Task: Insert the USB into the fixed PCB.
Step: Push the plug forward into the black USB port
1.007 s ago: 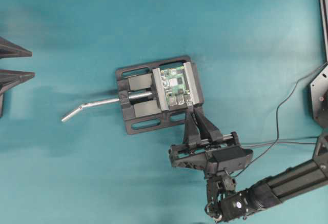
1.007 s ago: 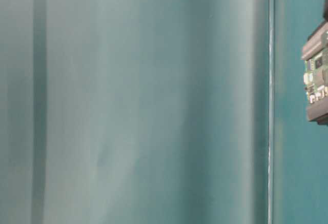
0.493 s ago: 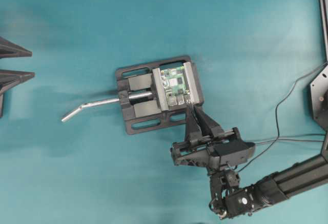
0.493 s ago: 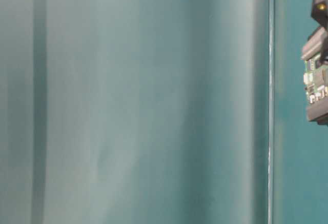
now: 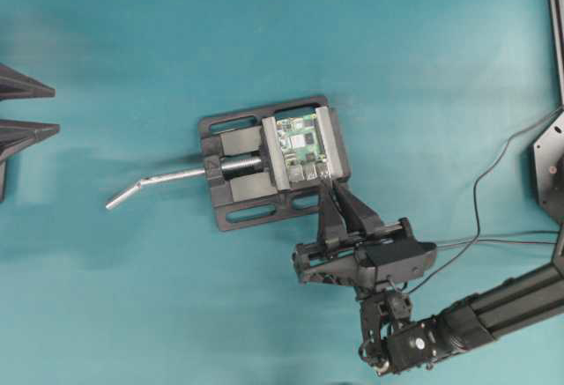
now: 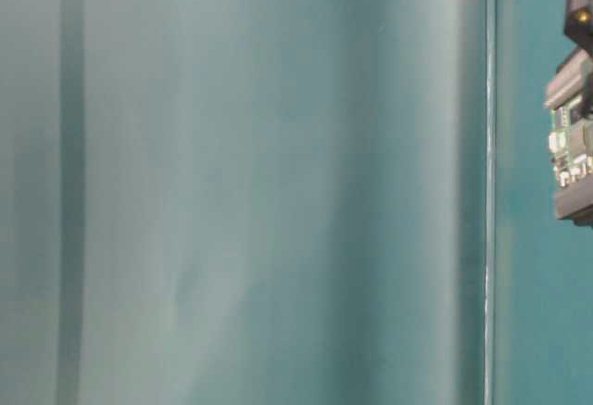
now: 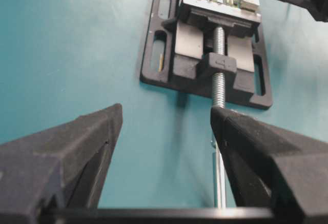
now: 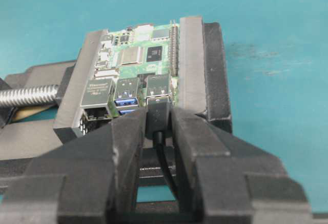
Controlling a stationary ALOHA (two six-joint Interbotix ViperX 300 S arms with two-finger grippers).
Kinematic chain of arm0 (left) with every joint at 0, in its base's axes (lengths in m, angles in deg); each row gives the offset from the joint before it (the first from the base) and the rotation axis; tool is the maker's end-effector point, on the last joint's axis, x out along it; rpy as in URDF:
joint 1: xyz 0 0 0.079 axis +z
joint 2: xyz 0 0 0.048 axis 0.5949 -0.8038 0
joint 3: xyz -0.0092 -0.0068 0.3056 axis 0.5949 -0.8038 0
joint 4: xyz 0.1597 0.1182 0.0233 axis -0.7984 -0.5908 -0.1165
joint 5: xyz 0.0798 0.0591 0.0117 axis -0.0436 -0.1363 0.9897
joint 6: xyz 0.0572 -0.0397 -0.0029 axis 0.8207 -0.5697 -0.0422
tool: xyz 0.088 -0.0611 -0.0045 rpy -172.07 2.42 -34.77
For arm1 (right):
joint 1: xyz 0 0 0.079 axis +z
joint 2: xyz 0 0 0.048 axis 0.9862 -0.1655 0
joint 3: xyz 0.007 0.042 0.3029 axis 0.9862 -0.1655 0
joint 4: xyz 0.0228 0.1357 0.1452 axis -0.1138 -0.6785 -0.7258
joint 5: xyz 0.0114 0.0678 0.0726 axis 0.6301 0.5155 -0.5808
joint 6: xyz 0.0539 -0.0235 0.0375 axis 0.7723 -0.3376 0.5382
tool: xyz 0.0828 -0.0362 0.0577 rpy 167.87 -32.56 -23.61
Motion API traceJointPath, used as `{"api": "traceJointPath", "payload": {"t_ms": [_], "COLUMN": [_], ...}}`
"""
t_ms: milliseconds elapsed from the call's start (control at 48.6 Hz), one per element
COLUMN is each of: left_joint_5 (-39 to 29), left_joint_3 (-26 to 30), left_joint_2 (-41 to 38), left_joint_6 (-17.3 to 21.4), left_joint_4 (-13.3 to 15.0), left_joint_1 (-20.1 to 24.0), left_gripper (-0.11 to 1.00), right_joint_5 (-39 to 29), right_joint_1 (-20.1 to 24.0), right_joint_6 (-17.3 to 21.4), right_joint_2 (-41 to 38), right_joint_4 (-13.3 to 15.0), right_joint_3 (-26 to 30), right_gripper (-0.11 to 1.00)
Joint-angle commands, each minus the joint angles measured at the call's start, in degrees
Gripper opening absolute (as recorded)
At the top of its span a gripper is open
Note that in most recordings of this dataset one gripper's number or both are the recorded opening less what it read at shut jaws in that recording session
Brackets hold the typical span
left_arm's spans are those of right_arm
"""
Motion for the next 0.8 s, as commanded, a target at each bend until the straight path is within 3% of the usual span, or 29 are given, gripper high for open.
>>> {"api": "traceJointPath", "payload": {"t_ms": [0,247,781], "left_joint_5": [0.3,0.3,0.3], "left_joint_3": [0.6,0.6,0.6], "left_joint_2": [-0.4,-0.4,-0.4], "left_joint_6": [-0.4,-0.4,-0.4], "left_joint_4": [-0.2,-0.1,-0.2], "left_joint_1": [0.1,0.2,0.1], "left_gripper": [0.74,0.74,0.74], "right_joint_5": [0.5,0.9,1.6], "right_joint_1": [-4.7,-5.6,-5.0], "right_joint_6": [-0.4,-2.6,-2.9], "right_joint_2": [2.1,2.1,2.1], "right_joint_4": [0.5,0.5,0.6], "right_joint_3": [0.3,1.5,1.5], "right_gripper": [0.21,0.21,0.21]}}
